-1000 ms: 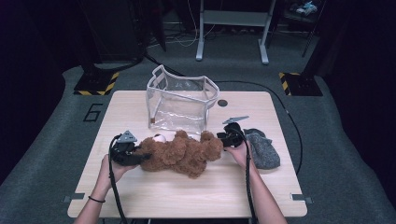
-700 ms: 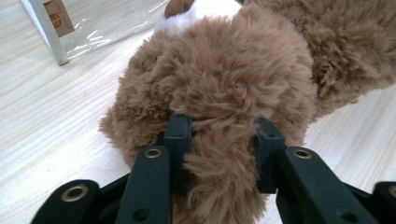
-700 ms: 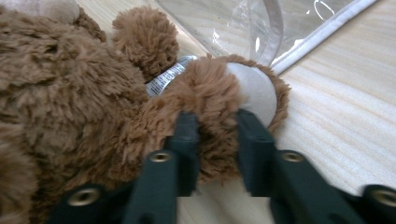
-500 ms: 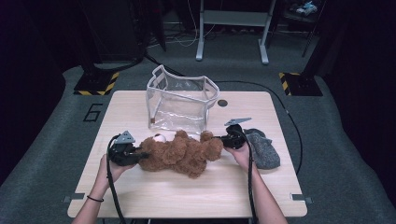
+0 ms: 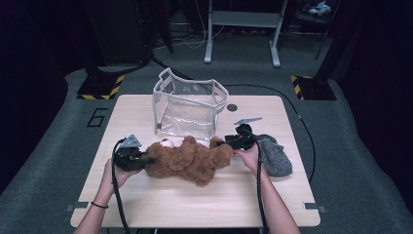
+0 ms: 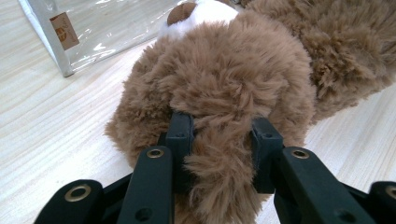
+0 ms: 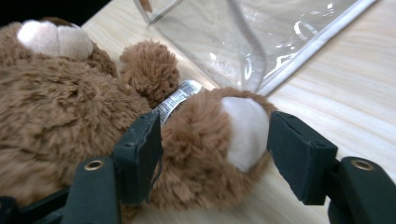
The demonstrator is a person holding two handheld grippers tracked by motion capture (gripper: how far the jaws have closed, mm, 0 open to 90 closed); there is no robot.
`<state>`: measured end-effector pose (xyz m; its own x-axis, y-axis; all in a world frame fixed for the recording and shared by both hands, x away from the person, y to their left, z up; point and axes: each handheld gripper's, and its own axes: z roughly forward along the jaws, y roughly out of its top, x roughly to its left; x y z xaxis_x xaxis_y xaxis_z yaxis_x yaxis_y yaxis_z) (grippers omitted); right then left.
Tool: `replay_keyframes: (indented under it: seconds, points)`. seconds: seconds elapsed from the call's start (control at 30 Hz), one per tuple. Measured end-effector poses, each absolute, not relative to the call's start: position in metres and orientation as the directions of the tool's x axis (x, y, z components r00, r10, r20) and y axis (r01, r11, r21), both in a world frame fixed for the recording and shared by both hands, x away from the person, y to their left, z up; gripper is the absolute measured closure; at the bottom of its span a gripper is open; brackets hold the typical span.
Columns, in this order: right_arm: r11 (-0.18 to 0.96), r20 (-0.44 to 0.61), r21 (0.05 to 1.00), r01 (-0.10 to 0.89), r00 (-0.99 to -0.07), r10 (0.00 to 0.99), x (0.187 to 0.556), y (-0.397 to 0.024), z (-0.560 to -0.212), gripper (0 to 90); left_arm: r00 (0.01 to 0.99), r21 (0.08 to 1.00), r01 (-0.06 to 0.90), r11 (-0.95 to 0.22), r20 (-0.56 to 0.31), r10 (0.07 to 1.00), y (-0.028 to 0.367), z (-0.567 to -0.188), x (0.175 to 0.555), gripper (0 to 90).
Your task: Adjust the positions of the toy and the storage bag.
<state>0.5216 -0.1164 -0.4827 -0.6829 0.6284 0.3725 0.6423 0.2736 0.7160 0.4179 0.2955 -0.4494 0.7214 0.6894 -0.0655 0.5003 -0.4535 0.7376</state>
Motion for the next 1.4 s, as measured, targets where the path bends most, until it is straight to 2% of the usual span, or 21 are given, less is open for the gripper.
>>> replay_keyframes:
  seconds: [0.03, 0.1, 0.3, 0.4, 0.67, 0.87, 1.4]
  points:
    - [0.283, 0.374, 0.706, 0.649, -0.681, 0.629, 0.523, -0.113, -0.485, 35.3, 0.724, 0.733, 0.502, -0.459, -0.065, 0.687, 0.296, -0.449, 0.418, 67.5]
    - [0.304, 0.370, 0.692, 0.655, -0.683, 0.630, 0.527, -0.108, -0.491, 41.9, 0.723, 0.733, 0.505, -0.457, -0.069, 0.688, 0.296, -0.450, 0.418, 67.5]
    - [0.315, 0.369, 0.690, 0.651, -0.691, 0.621, 0.526, -0.105, -0.499, 72.1, 0.729, 0.731, 0.500, -0.464, -0.066, 0.682, 0.296, -0.449, 0.419, 68.4]
    - [0.318, 0.357, 0.691, 0.649, -0.689, 0.630, 0.521, -0.103, -0.498, 78.0, 0.730, 0.730, 0.500, -0.465, -0.066, 0.681, 0.296, -0.449, 0.419, 69.0]
    - [0.334, 0.325, 0.707, 0.624, -0.705, 0.630, 0.502, -0.107, -0.495, 80.7, 0.729, 0.730, 0.493, -0.472, -0.051, 0.682, 0.298, -0.447, 0.423, 70.6]
    - [0.316, 0.312, 0.740, 0.594, -0.719, 0.622, 0.483, -0.109, -0.491, 81.8, 0.730, 0.734, 0.476, -0.485, -0.023, 0.683, 0.297, -0.443, 0.424, 77.4]
    - [0.272, 0.268, 0.822, 0.500, -0.762, 0.590, 0.438, -0.101, -0.462, 83.0, 0.733, 0.745, 0.450, -0.493, 0.008, 0.680, 0.310, -0.430, 0.433, 80.3]
